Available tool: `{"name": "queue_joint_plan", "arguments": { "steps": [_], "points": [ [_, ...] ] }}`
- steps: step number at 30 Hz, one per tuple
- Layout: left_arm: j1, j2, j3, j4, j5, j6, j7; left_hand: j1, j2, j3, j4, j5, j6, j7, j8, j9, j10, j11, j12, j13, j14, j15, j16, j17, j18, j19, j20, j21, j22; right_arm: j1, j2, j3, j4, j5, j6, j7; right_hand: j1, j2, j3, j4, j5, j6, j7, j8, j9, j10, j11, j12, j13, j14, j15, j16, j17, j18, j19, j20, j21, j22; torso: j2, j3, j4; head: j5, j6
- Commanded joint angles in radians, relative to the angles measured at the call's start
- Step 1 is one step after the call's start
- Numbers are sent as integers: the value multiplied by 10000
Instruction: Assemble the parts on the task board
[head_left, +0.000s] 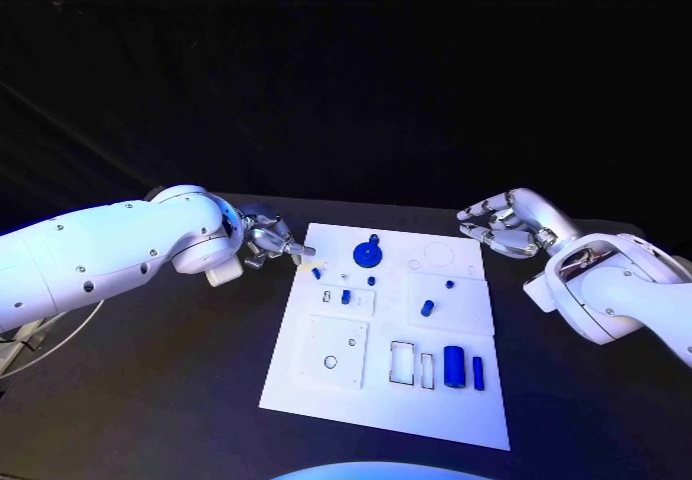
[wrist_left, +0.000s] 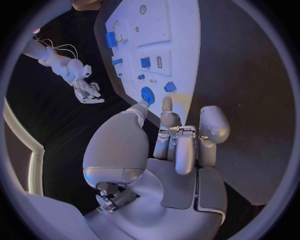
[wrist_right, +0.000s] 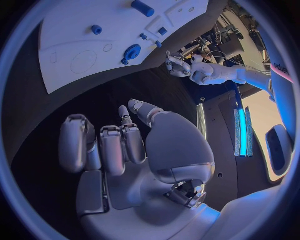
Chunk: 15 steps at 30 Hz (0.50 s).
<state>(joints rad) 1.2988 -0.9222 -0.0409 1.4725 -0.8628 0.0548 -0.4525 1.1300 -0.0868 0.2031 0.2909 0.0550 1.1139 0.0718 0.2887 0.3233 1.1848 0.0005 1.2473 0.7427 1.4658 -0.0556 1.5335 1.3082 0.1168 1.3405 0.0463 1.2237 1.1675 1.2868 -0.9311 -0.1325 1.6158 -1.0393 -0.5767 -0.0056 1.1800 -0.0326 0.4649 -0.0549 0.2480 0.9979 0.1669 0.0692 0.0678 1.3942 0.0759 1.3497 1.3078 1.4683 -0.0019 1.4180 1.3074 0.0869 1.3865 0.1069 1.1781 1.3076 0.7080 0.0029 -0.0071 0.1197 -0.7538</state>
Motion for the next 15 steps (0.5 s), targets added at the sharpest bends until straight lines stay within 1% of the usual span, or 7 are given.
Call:
{"name": "queue_joint_plan", "arguments": {
  "steps": [1, 2, 4, 6, 8, 12, 15],
  "points": [
    [33, 191, -12, -29, 421, 311, -1741, 58, 185, -301, 2, -25, -108, -42, 231, 172, 113, -32, 43, 186, 579, -61, 33, 1080, -141, 76, -8, 51, 45, 34, 57, 3, -294, 2017, -20, 1257, 37, -112, -245, 67, 139, -124, 17, 27, 2, -880, 8, -1102, -199, -197, 50, -988, -238, 301, -718, 7, -1577, -181, 0, 4, 2, 13, 16],
    [35, 255, -19, -47, 420, 272, -1876, 80, 240, -426, -1, -25, -142, -54, 323, 240, 141, -44, 46, 238, 591, -69, 35, 1113, -146, 95, -14, 62, 59, 46, 72, 3, -395, 2340, 2, 1417, 13, -165, -366, 109, 231, -161, 24, 35, 3, -1339, 26, -1628, -652, -463, 82, -1477, -744, 430, -1063, 11, -2312, -574, -2, 4, -1, 20, -1],
    [45, 380, -36, -92, 412, 207, -2137, 78, 297, -586, 4, -27, -190, -64, 423, 314, 181, -52, 58, 320, 607, -77, 39, 1161, -159, 131, -21, 101, 105, 72, 96, 3, -585, 2898, 15, 1678, -15, -267, -631, 188, 401, -251, 49, 60, 6, -2044, 61, -2396, -1363, -893, 99, -2233, -1511, 607, -1605, 53, -3504, -1236, 5, 0, -7, 26, -1],
    [58, 472, -54, -127, 357, 129, -2303, 48, 366, -734, 9, -24, -232, -72, 511, 376, 225, -59, 80, 410, 624, -83, 46, 1210, -172, 172, -32, 148, 159, 96, 111, 2, -721, 3234, -40, 1829, -87, -382, -886, 276, 676, -327, 56, 80, 7, -2460, 92, -2813, -1794, -1144, 131, -2663, -1957, 714, -1904, 71, -4231, -1658, 4, 4, -11, 35, -5],
    [69, 564, -69, -148, 310, 0, -2437, 27, 460, -886, 14, -23, -264, -90, 611, 444, 328, -74, 149, 604, 674, -97, 78, 1364, -194, 236, -48, 231, 252, 121, 116, 2, -832, 3481, -110, 1949, -118, -485, -1170, 348, 1041, -392, 44, 115, 13, -2626, 112, -2928, -2008, -1237, 133, -2825, -2150, 756, -1995, 85, -4608, -1907, 13, 9, -12, 40, -2],
    [87, 710, -81, -183, 355, -304, -2559, -81, 586, -1184, 16, -26, -283, -130, 789, 556, 467, -112, 227, 833, 741, -129, 121, 1567, -229, 334, -74, 357, 393, 144, 127, 2, -932, 3684, -199, 2048, -73, -505, -1407, 399, 1216, -432, 53, 170, 19, -2797, 102, -3027, -2229, -1317, 142, -2951, -2322, 795, -2057, 89, -4962, -2146, 14, 3, -15, 33, -10],
    [100, 810, -84, -224, 478, -522, -2601, -213, 675, -1404, 21, -26, -302, -152, 898, 623, 522, -131, 246, 932, 766, -147, 136, 1648, -243, 374, -88, 408, 450, 154, 133, 2, -959, 3750, -230, 2076, -56, -504, -1475, 414, 1245, -449, 54, 187, 20, -2859, 104, -3065, -2308, -1354, 145, -3005, -2392, 812, -2094, 91, -5104, -2236, 16, 0, -12, 23, -12]
  ]
}}
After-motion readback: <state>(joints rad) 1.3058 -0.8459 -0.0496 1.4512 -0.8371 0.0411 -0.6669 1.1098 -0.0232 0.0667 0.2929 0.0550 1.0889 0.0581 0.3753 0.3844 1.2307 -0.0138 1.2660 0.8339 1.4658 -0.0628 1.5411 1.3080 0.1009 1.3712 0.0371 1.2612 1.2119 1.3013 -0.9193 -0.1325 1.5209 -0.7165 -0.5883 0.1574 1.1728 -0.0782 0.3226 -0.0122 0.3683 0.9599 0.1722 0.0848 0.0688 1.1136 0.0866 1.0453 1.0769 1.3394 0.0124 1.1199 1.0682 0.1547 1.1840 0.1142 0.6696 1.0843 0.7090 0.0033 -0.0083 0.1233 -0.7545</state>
